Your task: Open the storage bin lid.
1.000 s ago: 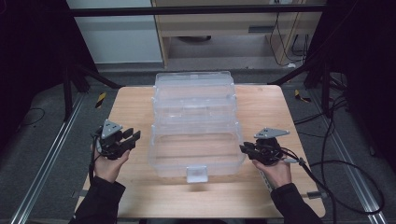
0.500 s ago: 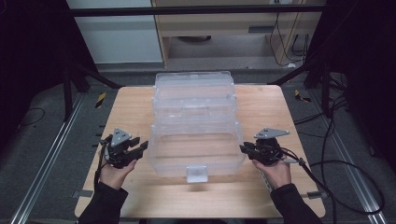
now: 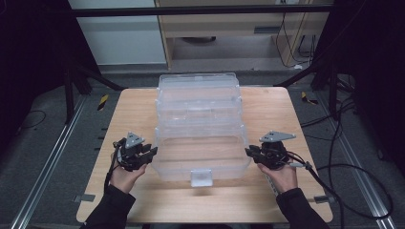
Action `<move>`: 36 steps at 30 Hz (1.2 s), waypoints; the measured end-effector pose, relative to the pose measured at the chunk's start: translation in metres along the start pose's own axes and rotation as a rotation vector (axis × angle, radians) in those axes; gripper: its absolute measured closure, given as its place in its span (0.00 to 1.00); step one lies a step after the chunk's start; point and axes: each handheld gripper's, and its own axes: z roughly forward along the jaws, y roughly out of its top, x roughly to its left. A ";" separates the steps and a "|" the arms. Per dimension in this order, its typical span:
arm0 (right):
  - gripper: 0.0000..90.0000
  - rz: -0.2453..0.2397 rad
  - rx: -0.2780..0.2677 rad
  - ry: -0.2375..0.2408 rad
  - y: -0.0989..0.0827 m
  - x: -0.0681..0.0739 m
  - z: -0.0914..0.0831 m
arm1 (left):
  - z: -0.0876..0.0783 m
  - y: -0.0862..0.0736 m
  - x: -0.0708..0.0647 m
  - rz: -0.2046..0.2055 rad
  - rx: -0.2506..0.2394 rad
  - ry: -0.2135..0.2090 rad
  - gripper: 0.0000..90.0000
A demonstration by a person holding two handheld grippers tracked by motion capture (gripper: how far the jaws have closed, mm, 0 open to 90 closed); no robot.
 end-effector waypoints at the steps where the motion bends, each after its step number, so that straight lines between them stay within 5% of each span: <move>1: 0.84 -0.005 0.001 -0.004 0.000 0.001 0.000 | 0.001 0.000 -0.001 0.000 -0.004 0.005 0.77; 28: 0.84 0.001 0.016 -0.022 0.000 0.012 -0.003 | 0.009 0.007 0.009 0.009 -0.021 0.018 0.82; 36: 0.81 0.010 -0.024 -0.025 0.001 0.006 -0.009 | -0.003 0.008 0.010 0.000 -0.058 0.027 0.71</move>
